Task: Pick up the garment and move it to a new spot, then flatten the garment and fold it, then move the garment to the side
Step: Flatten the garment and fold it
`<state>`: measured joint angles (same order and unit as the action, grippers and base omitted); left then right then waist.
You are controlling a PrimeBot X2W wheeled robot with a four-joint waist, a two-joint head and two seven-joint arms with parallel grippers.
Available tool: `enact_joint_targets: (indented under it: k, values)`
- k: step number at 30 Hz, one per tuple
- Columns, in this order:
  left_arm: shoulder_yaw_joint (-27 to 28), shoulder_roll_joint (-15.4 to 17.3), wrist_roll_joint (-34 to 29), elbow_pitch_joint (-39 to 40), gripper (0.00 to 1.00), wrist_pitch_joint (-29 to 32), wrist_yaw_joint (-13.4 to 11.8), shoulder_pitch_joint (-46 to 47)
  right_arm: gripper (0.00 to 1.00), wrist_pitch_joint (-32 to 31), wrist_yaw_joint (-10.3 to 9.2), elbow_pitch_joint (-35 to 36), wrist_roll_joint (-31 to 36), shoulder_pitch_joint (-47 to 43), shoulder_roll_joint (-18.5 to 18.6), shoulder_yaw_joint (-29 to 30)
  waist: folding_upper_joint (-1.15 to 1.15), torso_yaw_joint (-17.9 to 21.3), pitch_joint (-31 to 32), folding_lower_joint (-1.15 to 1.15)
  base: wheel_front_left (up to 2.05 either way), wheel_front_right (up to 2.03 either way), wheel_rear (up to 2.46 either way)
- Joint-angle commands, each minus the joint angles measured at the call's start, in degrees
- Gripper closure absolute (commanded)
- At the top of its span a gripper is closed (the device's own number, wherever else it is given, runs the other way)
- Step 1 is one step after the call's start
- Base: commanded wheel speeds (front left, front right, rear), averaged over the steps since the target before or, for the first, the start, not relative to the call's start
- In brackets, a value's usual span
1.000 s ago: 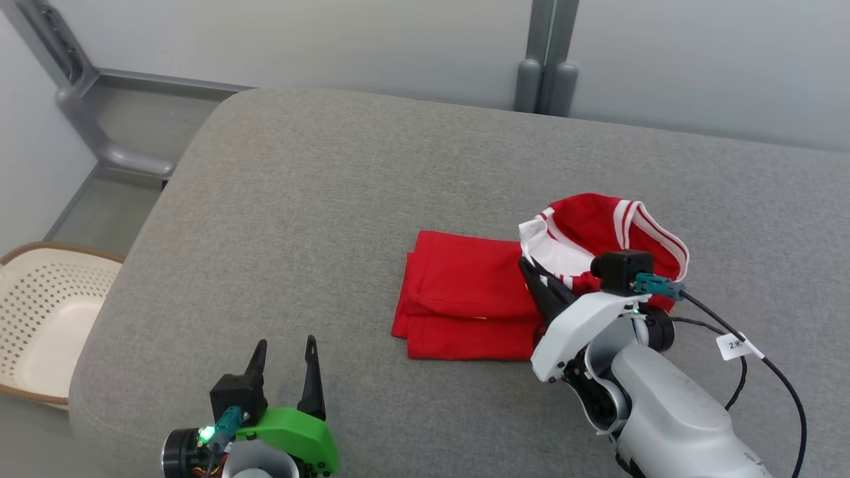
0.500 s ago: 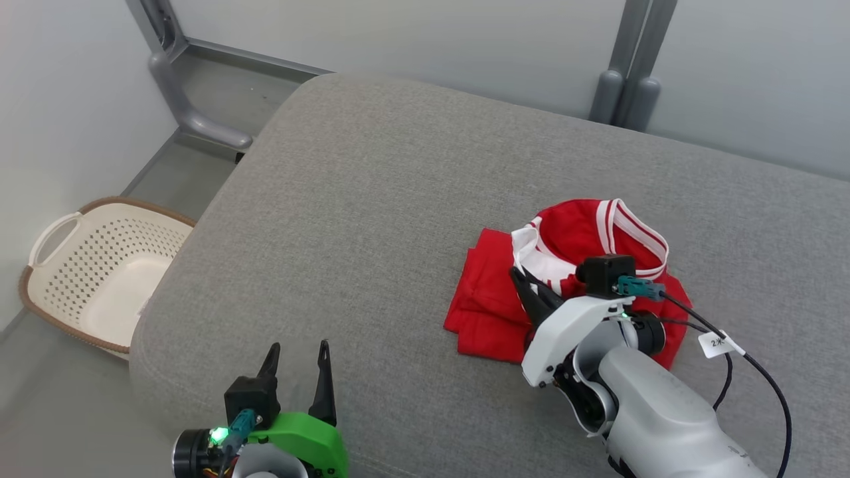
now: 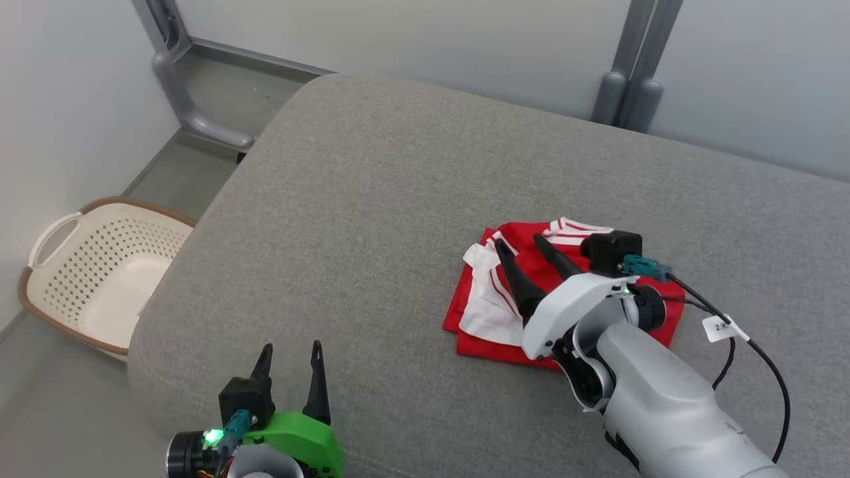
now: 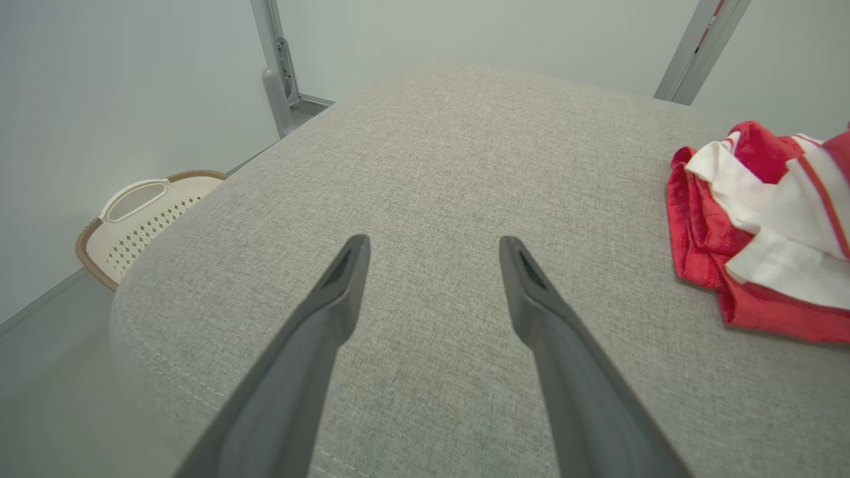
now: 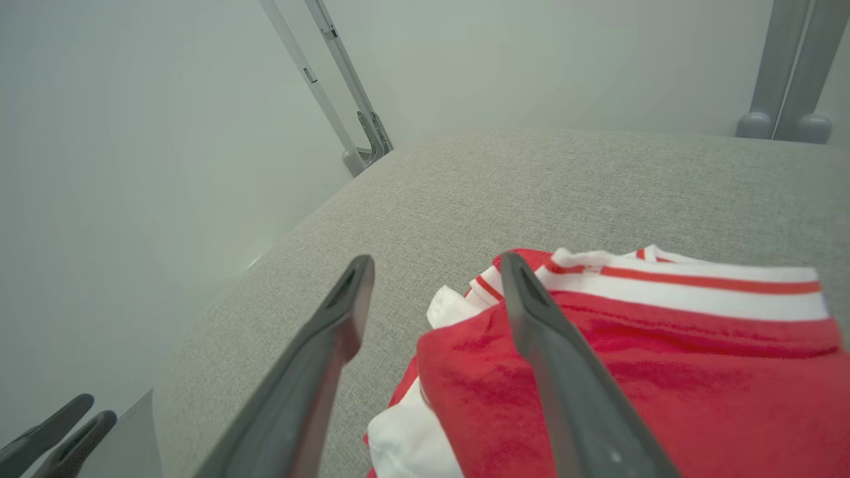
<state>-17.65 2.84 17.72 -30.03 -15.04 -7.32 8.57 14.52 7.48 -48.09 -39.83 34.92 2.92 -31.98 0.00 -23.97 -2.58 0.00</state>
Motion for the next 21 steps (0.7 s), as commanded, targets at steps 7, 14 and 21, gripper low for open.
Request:
enact_joint_targets:
  k: [7,14,21]
  values:
    - [0.93,0.17,-1.42,0.70,0.00,-0.15,0.20,-0.43,0.00,0.65,0.00,3.62,7.46,-0.79,0.75,10.23,0.00,5.95,1.35,0.00,0.00,0.00,0.00]
    - [2.16,0.17,-2.55,0.58,0.00,-0.15,0.56,-0.41,0.00,0.65,0.00,8.23,18.05,-6.58,0.49,23.86,0.00,10.93,2.72,0.00,0.00,0.00,0.00]
    - [3.47,0.16,-3.57,0.78,0.00,-0.15,0.30,-1.49,0.00,0.66,0.00,11.17,24.36,-12.50,0.10,32.00,0.00,15.93,3.21,0.00,0.00,0.00,0.00]
